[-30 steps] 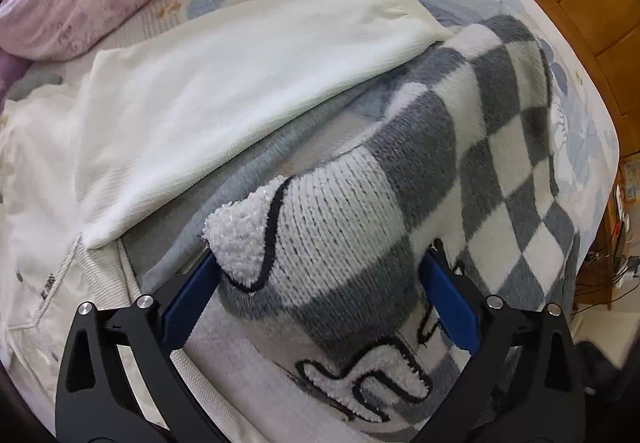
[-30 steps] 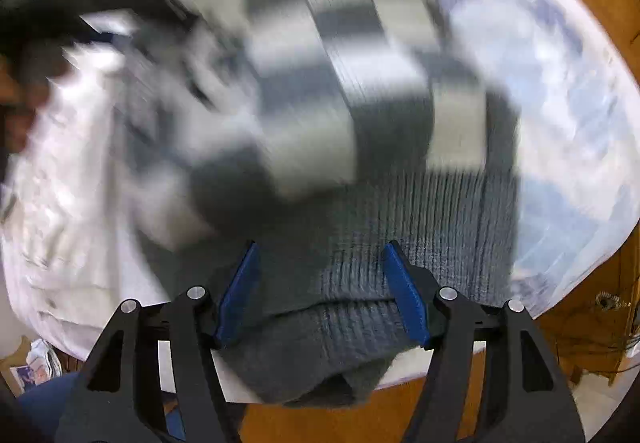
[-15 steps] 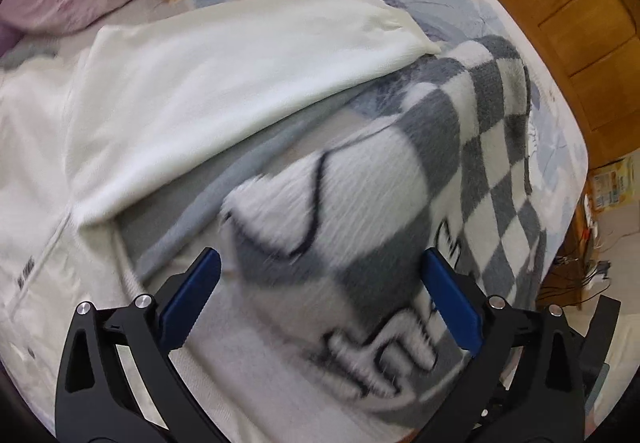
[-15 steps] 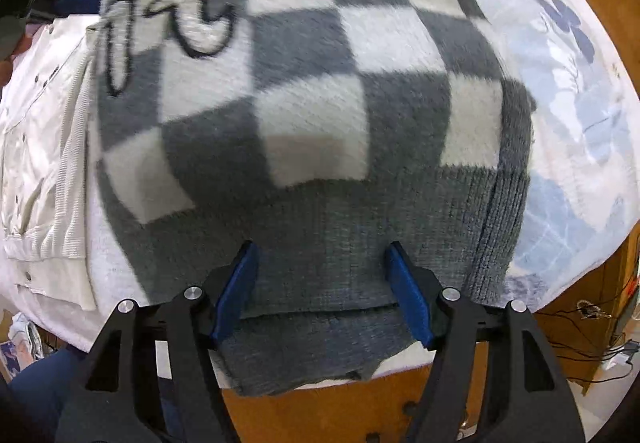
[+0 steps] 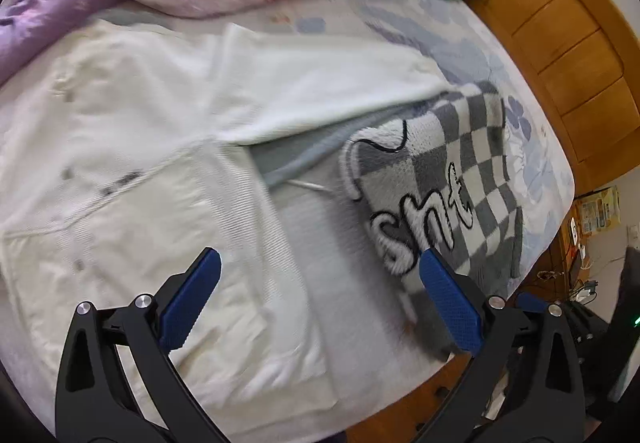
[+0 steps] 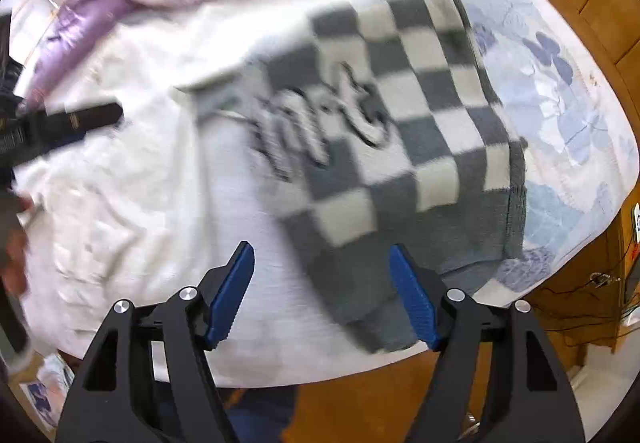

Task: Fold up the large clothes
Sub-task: 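Open both grippers and pull them back from the folded cardigan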

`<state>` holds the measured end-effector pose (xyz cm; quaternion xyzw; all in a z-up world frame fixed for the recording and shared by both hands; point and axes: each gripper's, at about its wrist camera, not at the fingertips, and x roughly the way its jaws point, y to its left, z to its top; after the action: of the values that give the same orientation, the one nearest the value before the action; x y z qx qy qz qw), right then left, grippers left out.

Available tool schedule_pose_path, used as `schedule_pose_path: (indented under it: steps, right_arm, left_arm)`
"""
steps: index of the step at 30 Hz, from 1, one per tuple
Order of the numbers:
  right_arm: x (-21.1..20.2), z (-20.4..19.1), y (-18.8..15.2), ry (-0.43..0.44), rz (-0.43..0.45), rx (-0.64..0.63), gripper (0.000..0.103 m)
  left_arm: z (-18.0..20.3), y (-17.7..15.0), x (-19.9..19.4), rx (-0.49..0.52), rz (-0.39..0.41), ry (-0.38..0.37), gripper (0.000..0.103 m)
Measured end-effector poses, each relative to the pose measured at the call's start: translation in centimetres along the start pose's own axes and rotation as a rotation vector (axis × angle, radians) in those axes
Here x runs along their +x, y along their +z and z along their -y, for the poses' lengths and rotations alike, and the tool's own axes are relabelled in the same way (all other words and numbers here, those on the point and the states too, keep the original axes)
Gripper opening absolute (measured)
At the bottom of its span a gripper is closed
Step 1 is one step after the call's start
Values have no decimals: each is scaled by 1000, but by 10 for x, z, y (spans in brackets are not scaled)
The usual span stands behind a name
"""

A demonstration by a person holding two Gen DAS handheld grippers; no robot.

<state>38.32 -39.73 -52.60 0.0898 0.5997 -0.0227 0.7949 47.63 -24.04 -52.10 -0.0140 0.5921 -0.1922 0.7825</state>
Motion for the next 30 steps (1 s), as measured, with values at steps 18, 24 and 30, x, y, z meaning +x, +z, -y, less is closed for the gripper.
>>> schedule_pose_path:
  steps: [18, 24, 30]
  right_arm:
    - [-226, -126, -53, 1, 237, -49, 84]
    - [-291, -140, -72, 18, 320, -80, 85]
    - [-339, -137, -92, 51, 396, -132, 90]
  left_arm:
    - [-39, -77, -294, 43, 299, 82, 99]
    - [-30, -107, -365, 13, 377, 102, 99]
    - [-10, -134, -421, -18, 458, 175, 99]
